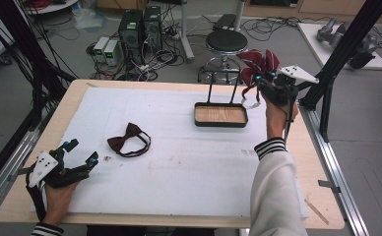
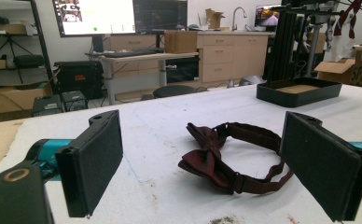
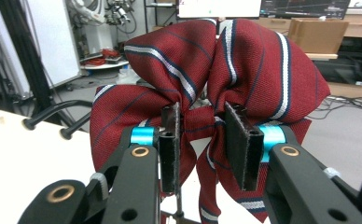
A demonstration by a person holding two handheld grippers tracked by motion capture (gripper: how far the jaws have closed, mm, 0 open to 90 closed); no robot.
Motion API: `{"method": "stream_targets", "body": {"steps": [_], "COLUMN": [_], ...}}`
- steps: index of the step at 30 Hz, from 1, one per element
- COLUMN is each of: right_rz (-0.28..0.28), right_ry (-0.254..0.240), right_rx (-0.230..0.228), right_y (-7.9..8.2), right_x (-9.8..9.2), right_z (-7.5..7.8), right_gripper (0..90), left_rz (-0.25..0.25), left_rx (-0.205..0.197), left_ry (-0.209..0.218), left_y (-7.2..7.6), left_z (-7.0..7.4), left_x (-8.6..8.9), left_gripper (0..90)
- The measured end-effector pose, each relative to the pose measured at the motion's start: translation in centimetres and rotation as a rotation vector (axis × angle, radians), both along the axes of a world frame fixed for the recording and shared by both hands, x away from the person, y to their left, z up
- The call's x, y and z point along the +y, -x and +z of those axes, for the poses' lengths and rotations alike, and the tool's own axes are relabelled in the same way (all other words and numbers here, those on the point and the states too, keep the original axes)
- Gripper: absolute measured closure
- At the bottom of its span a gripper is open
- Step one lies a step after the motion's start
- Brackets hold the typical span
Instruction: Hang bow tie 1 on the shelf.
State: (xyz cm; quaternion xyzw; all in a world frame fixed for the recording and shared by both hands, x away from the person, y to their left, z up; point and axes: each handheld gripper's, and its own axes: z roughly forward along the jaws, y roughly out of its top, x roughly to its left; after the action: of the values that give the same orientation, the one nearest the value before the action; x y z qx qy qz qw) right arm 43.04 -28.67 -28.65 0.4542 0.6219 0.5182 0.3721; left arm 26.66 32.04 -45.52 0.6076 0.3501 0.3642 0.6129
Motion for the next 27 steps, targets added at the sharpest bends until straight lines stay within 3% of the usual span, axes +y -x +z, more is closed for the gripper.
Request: {"method": "stream_targets", "body": {"steps": [10, 16, 24, 27], "right_rz": [-0.033, -0.038, -0.072, -0.089], "right_ry": [0.004, -0.033, -0.023, 0.008], "right_rx": [0.001, -0.016, 0.004, 0.022], "right_y": [-2.1, -2.8, -3.4, -3.5], "right_x": [-0.6, -0.7, -1.3, -1.5], "right_z": [-0.6, -1.2, -1.9, -2.1], "right_gripper": [68.5, 68.4, 68.5, 68.4], "left_rz": [0.002, 0.002, 0.001, 0.001], "left_rx": [-0.001, -0.001, -0.002, -0.002], "left_ry": [-0.001, 0.000, 0.000, -0.001], "left_y": [0.0, 0.0, 0.0, 0.0], "left_z": [0.0, 0.0, 0.0, 0.0], "left_x": [0.0, 0.0, 0.0, 0.0], "left_gripper": [13.7, 13.7, 13.7, 13.7]}}
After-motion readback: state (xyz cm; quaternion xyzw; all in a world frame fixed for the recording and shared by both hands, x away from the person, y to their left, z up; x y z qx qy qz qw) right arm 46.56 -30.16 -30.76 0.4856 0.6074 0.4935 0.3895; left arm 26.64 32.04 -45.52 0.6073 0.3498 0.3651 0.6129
